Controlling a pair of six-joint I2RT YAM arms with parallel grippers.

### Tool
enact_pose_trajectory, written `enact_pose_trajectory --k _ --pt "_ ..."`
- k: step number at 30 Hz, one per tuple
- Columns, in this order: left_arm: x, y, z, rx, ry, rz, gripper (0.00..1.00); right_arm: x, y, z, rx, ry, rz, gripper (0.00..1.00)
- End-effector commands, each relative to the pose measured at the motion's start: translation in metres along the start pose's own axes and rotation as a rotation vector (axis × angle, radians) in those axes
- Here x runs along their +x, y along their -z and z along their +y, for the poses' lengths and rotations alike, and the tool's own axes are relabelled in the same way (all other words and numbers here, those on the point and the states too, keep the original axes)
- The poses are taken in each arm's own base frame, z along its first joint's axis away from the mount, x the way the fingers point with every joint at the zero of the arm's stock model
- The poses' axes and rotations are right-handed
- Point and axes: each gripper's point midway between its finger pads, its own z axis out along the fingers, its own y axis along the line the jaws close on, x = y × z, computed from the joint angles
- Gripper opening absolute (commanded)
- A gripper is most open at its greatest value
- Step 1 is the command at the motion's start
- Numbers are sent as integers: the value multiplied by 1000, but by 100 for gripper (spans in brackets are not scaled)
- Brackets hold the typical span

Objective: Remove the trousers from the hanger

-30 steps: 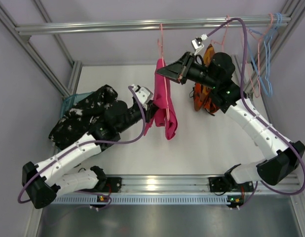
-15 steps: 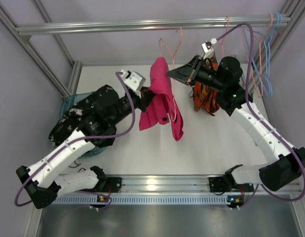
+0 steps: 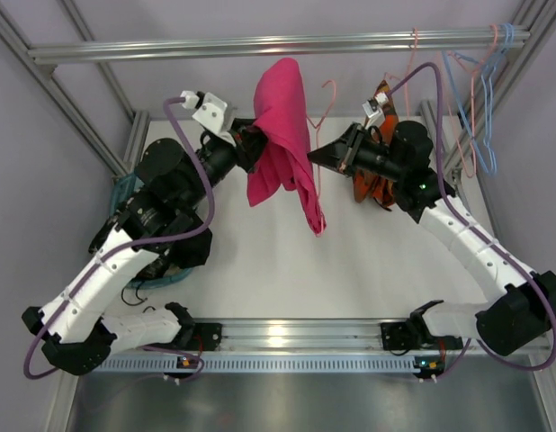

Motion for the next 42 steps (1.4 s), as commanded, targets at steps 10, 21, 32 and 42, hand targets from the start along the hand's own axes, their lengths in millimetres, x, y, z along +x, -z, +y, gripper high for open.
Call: enact_pose_trajectory --k 10,21,32,42 --pt "-166 57 51 -166 8 -457 0 5 15 -1 -5 86 -6 0" --pt "-194 182 102 -522 -147 -545 0 20 30 17 -59 172 69 0" --pt "-130 325 112 -1104 -407 -369 0 29 45 34 -90 202 99 0" --pt "-31 343 139 -1173 -543 -1 0 31 56 47 -102 233 101 0"
